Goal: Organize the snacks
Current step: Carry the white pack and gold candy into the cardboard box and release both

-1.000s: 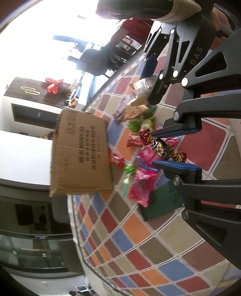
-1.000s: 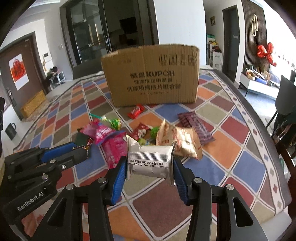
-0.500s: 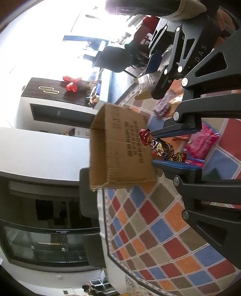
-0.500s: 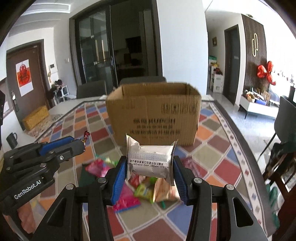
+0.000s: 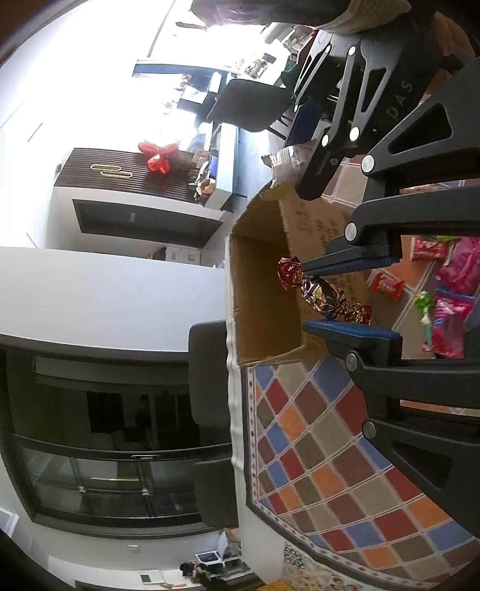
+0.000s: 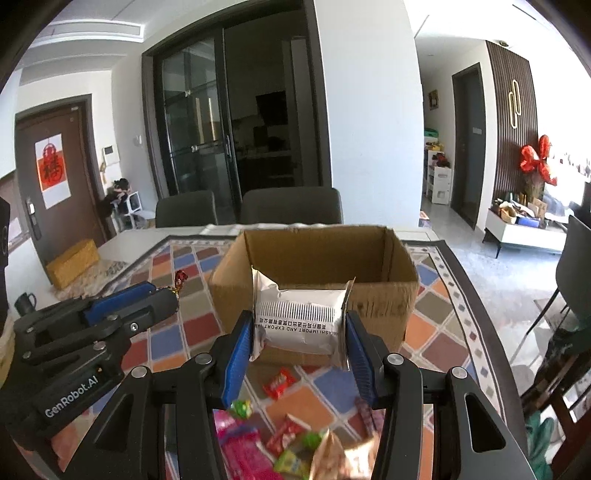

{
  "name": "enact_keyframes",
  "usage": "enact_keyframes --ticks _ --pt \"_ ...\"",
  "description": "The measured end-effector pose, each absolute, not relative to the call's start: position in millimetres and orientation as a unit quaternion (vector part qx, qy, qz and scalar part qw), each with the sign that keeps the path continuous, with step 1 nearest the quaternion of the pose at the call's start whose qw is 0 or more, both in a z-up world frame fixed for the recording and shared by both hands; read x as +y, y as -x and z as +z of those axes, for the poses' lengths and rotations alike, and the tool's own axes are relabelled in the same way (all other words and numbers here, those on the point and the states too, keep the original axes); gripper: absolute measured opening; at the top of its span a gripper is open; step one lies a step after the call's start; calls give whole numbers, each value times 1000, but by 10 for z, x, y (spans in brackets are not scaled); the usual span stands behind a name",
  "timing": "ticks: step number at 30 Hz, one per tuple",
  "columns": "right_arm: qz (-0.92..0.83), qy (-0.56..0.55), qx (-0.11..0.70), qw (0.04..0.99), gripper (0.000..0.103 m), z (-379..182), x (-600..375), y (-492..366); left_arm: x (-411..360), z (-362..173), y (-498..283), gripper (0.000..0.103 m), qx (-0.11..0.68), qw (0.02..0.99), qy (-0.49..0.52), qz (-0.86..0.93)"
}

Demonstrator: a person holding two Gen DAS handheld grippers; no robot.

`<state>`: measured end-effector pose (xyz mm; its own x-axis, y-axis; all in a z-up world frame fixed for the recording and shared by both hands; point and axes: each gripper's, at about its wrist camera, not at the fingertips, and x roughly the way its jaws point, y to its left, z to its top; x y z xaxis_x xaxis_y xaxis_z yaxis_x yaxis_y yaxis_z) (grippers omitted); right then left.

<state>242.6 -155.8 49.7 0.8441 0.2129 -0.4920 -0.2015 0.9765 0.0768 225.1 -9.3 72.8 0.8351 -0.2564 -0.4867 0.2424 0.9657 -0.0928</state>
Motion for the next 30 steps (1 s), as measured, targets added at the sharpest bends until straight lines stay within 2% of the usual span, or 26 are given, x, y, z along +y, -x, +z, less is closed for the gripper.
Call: enact_keyframes --ticks 14,30 --pt "101 3 257 961 50 810 -1553 -2985 -160 1007 -2834 25 268 955 -9 -131" --pt "101 6 331 938 50 640 -1635 -3689 -284 815 -3519 25 332 935 -13 -123"
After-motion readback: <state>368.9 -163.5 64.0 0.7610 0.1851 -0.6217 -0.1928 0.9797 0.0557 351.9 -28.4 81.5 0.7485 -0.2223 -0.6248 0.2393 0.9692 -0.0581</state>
